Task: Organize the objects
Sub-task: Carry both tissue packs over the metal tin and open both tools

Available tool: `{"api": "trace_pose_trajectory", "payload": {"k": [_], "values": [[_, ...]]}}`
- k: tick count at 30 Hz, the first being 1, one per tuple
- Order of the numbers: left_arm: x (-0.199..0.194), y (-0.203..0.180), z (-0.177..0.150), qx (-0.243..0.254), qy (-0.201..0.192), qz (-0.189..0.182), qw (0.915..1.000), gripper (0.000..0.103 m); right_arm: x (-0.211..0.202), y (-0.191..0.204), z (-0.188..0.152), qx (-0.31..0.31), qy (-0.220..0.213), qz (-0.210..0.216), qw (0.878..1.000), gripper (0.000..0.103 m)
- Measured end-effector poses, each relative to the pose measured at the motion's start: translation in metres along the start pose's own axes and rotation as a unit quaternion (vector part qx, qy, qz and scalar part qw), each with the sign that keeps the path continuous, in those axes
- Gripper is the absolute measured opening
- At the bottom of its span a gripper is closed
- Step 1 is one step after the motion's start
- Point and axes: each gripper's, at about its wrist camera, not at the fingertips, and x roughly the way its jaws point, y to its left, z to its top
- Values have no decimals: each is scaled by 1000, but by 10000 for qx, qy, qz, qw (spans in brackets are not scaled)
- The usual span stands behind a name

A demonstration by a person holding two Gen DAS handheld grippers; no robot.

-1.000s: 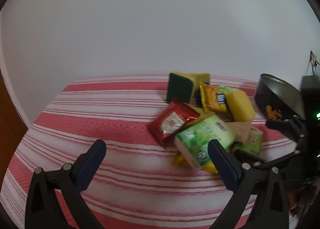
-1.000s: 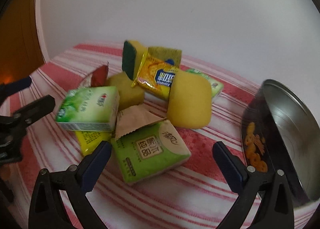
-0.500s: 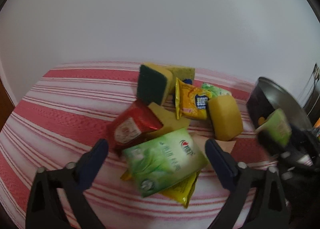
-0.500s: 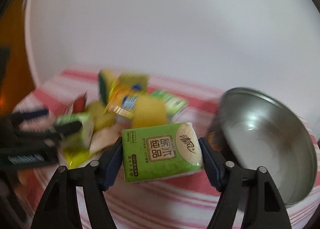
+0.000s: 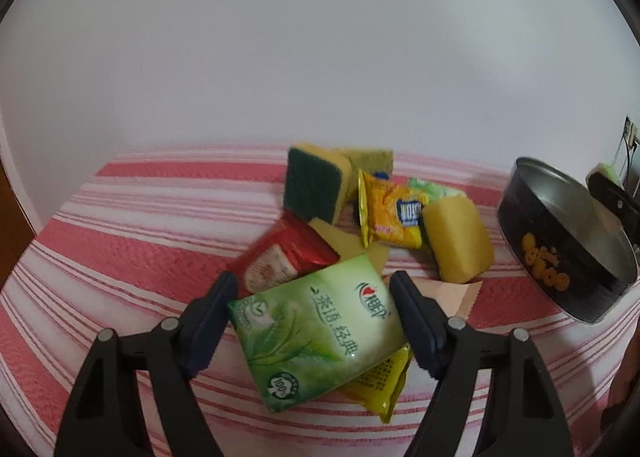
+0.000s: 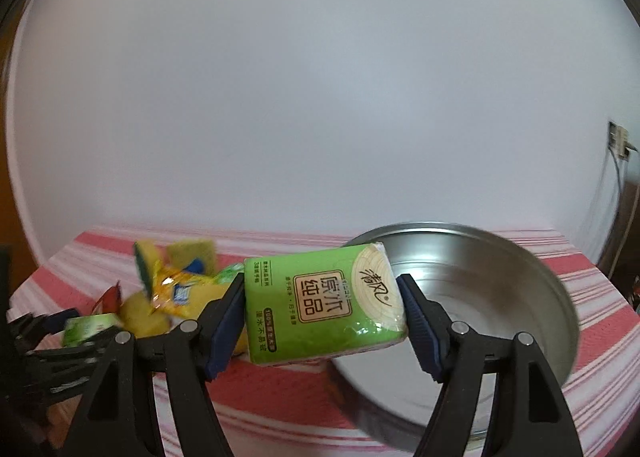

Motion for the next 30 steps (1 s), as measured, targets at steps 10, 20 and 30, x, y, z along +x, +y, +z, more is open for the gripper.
{"api": "trace_pose_trajectory", "payload": {"k": [10,20,30], "values": [[-40,-44,26,346,-736,-513,9954,79,-7,-80,7,117,-110,-916,9957,74],[-20,-165,47,900,-826,-1472,9815,79,31,-151,1,260,520,-1077,9925,74],[30,-225,42,1166,-318,-1621,9793,79,60,-153,-5,155,1079,-572,9924,76]]}}
